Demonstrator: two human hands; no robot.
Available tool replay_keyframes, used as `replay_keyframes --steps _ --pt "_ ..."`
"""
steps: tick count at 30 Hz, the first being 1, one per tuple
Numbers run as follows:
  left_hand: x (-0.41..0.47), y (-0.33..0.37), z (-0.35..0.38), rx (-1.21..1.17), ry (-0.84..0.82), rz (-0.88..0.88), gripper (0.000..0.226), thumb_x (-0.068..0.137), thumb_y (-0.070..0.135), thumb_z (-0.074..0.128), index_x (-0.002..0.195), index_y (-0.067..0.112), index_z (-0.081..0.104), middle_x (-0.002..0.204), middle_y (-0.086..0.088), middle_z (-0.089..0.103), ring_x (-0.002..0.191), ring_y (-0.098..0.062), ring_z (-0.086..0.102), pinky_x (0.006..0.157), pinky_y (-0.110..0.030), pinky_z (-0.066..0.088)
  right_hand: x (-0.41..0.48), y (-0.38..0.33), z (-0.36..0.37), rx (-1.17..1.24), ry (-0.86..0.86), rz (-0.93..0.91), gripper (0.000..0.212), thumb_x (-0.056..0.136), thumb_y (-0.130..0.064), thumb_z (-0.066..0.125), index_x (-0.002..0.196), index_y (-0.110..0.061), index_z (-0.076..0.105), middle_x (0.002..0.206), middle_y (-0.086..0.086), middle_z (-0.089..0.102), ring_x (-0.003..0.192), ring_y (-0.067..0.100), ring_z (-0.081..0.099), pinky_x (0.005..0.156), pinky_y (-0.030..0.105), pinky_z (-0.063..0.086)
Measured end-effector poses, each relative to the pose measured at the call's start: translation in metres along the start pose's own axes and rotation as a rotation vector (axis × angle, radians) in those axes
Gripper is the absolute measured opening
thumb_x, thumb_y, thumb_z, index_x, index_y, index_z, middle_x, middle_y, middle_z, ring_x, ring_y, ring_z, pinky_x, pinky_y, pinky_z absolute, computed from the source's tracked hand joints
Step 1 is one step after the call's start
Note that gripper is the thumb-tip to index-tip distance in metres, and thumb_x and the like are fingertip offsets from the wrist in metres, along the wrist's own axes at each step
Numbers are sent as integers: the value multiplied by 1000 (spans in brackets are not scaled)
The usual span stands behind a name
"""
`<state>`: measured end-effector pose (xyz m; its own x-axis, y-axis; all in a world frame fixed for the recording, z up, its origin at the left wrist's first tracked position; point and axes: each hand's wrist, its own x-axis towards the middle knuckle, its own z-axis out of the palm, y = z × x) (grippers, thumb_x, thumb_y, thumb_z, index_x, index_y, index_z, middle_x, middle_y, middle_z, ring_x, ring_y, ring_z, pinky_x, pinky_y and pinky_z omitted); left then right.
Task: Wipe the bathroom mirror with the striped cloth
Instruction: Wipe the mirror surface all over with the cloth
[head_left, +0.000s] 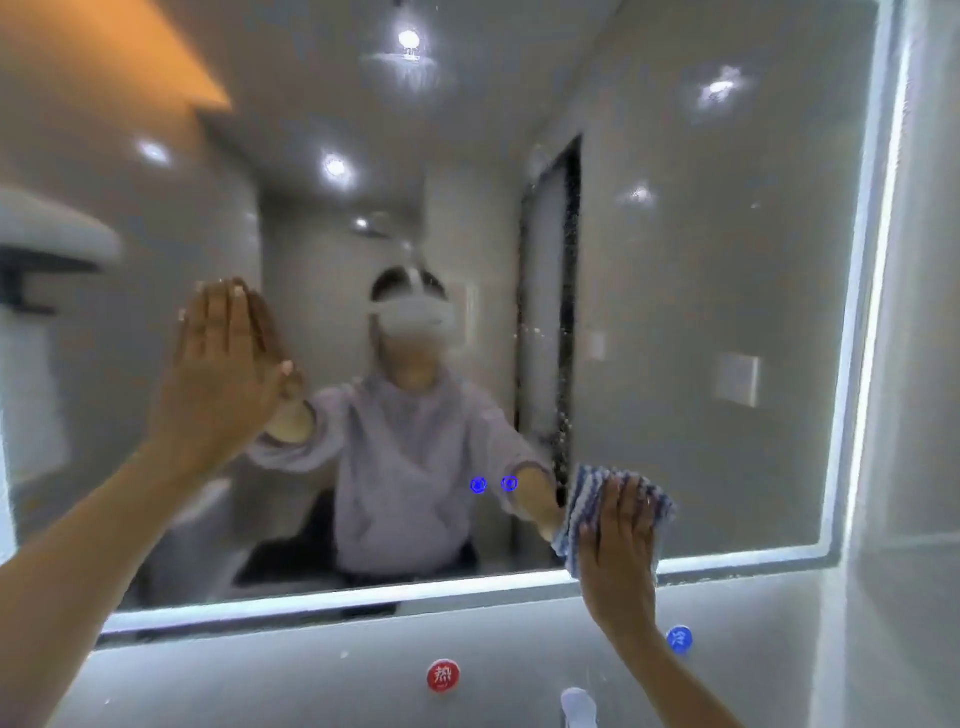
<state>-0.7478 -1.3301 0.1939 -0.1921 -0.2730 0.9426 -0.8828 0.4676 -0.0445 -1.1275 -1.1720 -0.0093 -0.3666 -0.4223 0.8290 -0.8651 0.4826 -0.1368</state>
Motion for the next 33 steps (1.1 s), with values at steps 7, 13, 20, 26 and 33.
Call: replay_keyframes --steps 7,13,20,26,33 --pt "-51 78 1 47 -137 59 80 89 45 30 140 -15 17 143 -40 24 134 -52 24 108 -59 28 49 -8 -41 82 194 -216 53 102 -23 17 151 -2 13 153 26 24 142 49 13 113 64 14" --pt "-61 100 16 6 -225 -19 90 83 54 29 140 -14 17 148 -36 18 141 -44 5 113 -44 17 6 -2 -6 -8 250 -398 72 85 -22 48 152 -17 21 158 12 18 146 39 8 110 60 25" --pt "-63 92 33 122 -266 17 92 88 55 26 140 -17 5 149 -36 -6 141 -46 -7 117 -45 0 -38 -10 31 25 261 -451 51 91 -35 40 141 -27 46 158 0 21 145 29 20 116 51 17" --pt "-61 100 22 14 -179 -1 92 86 43 57 139 -18 14 147 -38 14 139 -49 10 111 -54 20 19 -27 -17 120 155 -427 69 90 -30 42 153 -28 15 161 0 10 145 32 14 112 54 22" --pt "-65 93 30 -2 -246 -23 95 85 59 28 144 -11 2 153 -30 0 143 -39 -4 116 -49 13 47 -45 -40 133 208 -297 57 96 -20 30 152 -19 20 159 9 19 146 37 13 114 59 17"
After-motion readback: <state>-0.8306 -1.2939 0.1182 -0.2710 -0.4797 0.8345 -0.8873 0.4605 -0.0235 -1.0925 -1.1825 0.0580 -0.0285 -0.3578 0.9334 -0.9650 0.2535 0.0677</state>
